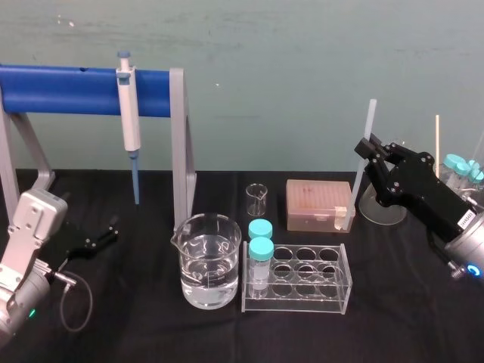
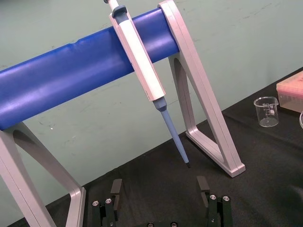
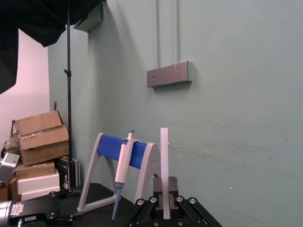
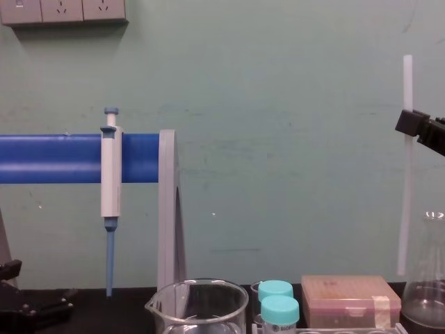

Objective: Pick up the stirring rod with one hand, then place it down.

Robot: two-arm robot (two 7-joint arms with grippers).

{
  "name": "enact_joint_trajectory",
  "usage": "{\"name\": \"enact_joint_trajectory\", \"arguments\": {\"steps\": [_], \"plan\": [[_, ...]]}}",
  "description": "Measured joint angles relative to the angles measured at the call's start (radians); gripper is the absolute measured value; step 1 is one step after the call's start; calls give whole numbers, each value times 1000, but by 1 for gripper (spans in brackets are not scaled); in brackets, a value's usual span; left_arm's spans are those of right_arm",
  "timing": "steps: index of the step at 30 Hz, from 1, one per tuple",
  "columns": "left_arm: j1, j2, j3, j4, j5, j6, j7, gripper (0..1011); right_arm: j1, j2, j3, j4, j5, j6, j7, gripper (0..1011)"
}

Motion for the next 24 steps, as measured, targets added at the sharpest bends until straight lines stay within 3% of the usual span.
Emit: {"name": "enact_joint_trajectory", "arguments": {"steps": [24], "plan": [[0,0,0,0,0,0,0,1000,15,8,-7,22,-1,12,12,67]]}}
